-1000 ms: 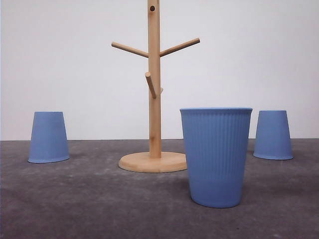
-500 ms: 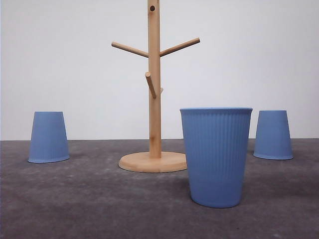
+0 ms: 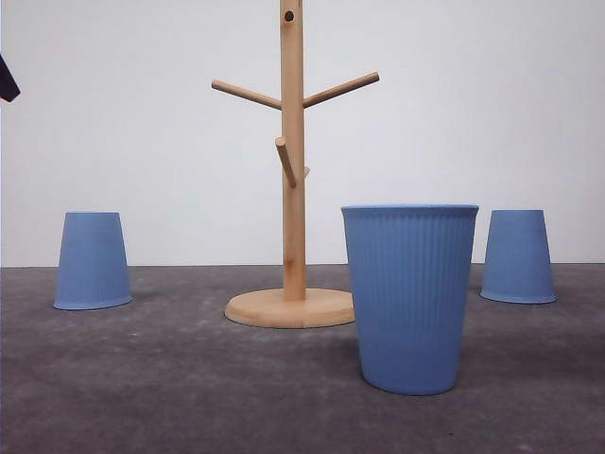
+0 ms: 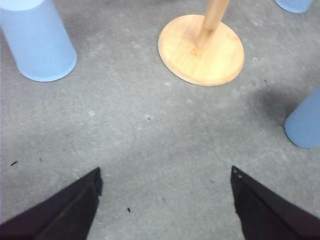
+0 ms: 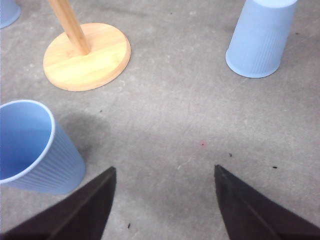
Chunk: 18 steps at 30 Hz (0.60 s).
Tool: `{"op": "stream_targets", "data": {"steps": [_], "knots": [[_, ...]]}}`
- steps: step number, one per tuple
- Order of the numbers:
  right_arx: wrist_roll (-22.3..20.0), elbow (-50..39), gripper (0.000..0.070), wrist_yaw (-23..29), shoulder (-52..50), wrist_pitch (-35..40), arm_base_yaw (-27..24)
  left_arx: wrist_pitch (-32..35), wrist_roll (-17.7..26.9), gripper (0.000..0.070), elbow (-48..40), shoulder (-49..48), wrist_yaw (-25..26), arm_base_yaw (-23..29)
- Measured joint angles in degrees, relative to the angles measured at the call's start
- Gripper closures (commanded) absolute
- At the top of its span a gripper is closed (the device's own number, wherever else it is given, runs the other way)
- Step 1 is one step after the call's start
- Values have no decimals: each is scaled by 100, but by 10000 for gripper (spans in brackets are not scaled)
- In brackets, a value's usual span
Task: Place three cups
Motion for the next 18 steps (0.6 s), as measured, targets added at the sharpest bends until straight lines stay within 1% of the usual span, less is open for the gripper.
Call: {"op": "stream_targets", "data": {"steps": [3,6,7,8,9,10,11,14,18], "knots": [[-2,0,295,0,2,0,0,46,-39,202,0,-59,6,0],[-11,0,295,0,0,7,0,98,-155,337,4,-92,4,0],[-14,0,295,0,0,15,0,108,-217,342,26,-73,-41,1],[-16,0,295,0,0,28,0,107,-290,336,59,-34,-102,7],[-17,0,295,0,0,48,0,92,-376,314,107,30,-183,17],[-17,0,295,0,0,54,0,43,-456,276,211,137,-247,67],[-17,0,295,0,0,57,0,-9,-526,252,319,249,-284,115],[-17,0,295,0,0,57,0,-235,-660,248,746,729,-295,273],[-17,0,295,0,0,57,0,-507,-721,247,1360,1544,-293,450]]}}
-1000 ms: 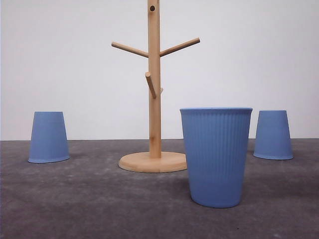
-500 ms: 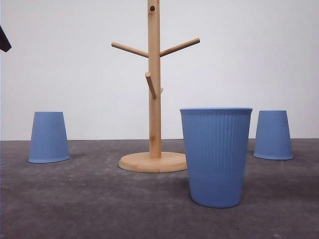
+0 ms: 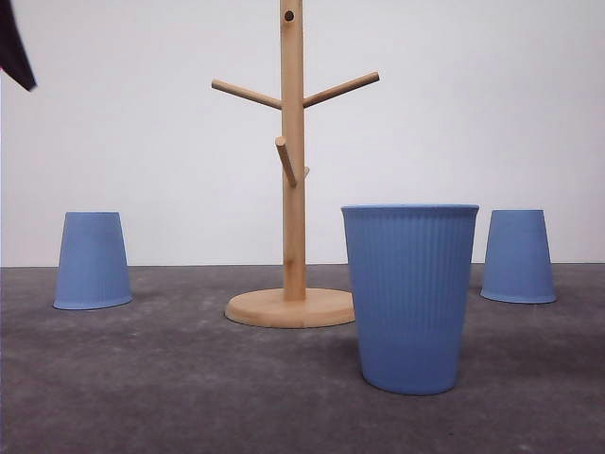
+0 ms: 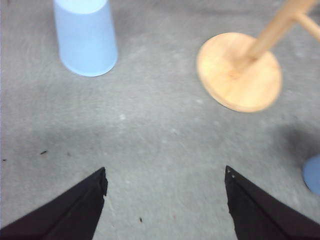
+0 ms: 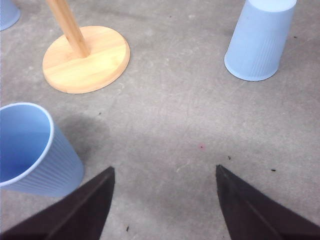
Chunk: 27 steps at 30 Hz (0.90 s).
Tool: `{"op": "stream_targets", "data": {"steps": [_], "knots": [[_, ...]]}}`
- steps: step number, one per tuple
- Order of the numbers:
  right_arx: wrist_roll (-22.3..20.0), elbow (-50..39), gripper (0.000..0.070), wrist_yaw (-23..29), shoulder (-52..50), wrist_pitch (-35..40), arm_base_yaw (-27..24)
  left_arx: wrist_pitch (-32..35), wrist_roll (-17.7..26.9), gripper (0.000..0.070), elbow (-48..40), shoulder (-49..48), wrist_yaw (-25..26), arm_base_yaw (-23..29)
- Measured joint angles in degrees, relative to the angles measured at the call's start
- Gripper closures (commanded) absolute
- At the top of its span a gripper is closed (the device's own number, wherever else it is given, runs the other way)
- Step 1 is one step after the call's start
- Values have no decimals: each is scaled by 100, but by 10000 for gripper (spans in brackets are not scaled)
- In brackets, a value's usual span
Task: Place three cups
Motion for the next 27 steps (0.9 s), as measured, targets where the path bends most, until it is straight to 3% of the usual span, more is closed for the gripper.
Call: {"op": "stream_targets", "data": {"steps": [6,9,14,27], "knots": [[0,0,295,-2,0,0,50,-46,74,211,1018,1258,-2,231],[0,0,295,-2,0,0,55,-33,116,145,1530,1810,0,312],[0,0,295,0,0,0,55,51,140,138,2249,2748,-4,467],[0,0,295,0,0,-2,55,951,144,137,2662,4370,-4,779]]}}
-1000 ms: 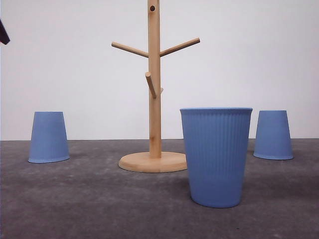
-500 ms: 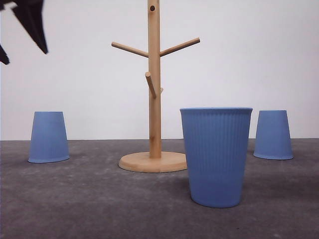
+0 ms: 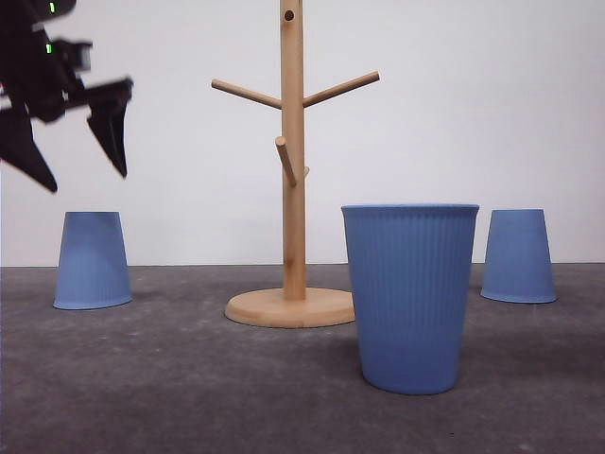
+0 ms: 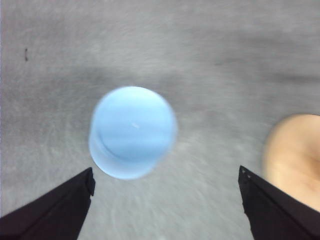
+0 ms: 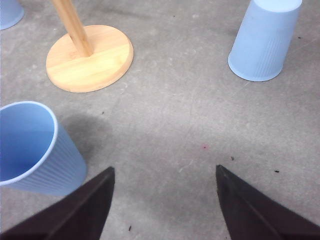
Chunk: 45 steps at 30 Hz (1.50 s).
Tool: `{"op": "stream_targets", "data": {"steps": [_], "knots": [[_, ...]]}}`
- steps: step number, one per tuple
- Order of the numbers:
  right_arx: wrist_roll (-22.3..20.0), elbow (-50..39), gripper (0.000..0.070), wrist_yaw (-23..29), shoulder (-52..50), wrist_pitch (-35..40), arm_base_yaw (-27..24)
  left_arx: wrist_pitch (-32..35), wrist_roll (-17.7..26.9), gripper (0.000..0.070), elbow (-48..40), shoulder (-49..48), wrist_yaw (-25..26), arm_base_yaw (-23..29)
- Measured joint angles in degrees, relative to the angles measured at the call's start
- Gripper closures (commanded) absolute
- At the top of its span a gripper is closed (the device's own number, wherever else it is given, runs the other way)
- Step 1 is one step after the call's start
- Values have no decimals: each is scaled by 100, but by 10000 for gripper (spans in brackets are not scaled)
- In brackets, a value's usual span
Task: Place three cups
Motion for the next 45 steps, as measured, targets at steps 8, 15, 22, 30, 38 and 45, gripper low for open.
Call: {"op": "stream_targets", "data": {"steps": [8,15,22,30,38,45], "knots": [[0,0,295,1,2,0,0,520,3,138,0,528,5,108],[0,0,295,131,0,0,0,676,23,141,0,755,15,111],[-2,0,295,131,2,0,0,786,99,150,4,757,17,111],[0,0,295,133,2,0,0,786,121,318,10,755,7,111],[-2,0,295,133,2,-13,0,789,140,359,43,754,-18,120],[-2,0,295,133,0,-13,0,698,146,357,54,731,-29,122]]}}
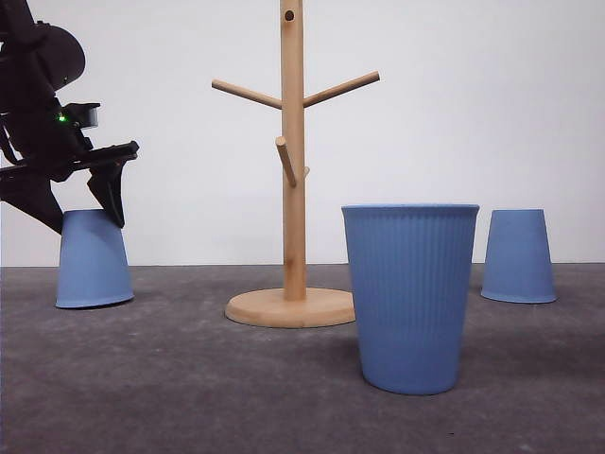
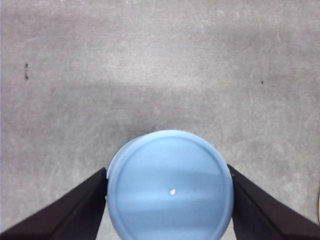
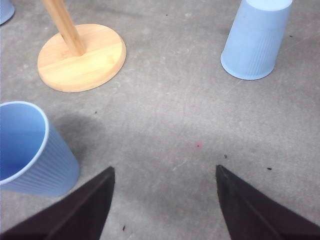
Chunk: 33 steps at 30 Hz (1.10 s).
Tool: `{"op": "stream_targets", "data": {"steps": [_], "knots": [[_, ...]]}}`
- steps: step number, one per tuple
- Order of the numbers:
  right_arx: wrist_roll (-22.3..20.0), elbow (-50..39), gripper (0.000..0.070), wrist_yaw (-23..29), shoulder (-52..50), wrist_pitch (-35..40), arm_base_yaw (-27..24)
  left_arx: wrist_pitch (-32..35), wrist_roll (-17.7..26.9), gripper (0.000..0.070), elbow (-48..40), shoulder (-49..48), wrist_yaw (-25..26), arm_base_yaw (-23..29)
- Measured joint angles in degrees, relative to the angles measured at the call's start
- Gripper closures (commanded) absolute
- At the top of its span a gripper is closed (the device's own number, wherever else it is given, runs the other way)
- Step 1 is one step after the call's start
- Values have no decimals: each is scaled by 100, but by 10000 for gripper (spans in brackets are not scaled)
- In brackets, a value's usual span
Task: Place three cups
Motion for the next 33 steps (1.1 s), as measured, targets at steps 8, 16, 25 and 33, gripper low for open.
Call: {"op": "stream_targets", "data": {"steps": [8,16,25,33], "knots": [[2,0,295,0,2,-55,0,-576,-29,351,16,-289,483,101],[0,0,295,0,1,-60,0,-1210,-106,350,16,-1128,1291,438],[1,0,295,-2,0,-61,0,-1179,-606,348,16,-1896,2749,933],[0,0,295,-4,0,-61,0,-527,-1377,348,16,-1922,3933,1141]]}}
